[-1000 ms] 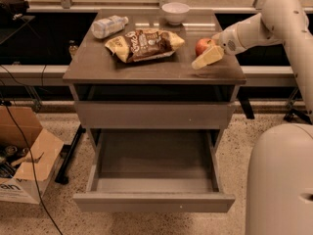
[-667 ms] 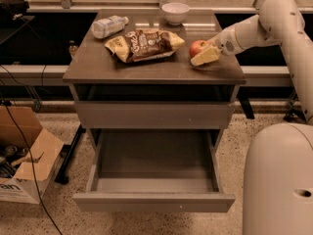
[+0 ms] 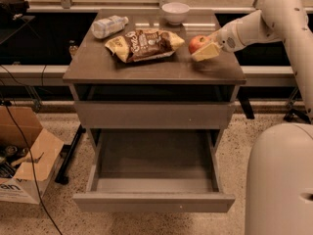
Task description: Place apple into middle drawer
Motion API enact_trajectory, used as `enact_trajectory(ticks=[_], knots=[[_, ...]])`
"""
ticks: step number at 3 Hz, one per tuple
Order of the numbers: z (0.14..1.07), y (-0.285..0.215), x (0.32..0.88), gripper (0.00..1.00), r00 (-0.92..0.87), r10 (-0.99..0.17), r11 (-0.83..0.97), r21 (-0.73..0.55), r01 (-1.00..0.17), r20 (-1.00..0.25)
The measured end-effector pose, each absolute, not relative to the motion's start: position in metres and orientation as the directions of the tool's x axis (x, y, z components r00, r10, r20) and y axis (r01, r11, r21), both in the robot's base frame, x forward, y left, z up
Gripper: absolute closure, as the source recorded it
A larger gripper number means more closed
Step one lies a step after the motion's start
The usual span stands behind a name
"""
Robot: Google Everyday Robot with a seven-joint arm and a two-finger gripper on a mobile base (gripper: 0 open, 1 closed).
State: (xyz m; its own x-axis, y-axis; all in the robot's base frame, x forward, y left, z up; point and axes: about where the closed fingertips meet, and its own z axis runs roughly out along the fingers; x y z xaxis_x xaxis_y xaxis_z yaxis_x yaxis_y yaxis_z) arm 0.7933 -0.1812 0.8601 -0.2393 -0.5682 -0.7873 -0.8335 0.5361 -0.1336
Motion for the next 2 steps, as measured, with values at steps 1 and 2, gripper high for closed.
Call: enact_trajectory(ticks=[1, 2], knots=[[0.877, -0.184, 0.78, 1.0, -0.215, -0.579, 0.532, -0.165, -0.83, -0.787], [0.897, -0.193, 0.751, 1.0, -0.188, -0.592, 0.528, -0.201, -0.825, -0.784]])
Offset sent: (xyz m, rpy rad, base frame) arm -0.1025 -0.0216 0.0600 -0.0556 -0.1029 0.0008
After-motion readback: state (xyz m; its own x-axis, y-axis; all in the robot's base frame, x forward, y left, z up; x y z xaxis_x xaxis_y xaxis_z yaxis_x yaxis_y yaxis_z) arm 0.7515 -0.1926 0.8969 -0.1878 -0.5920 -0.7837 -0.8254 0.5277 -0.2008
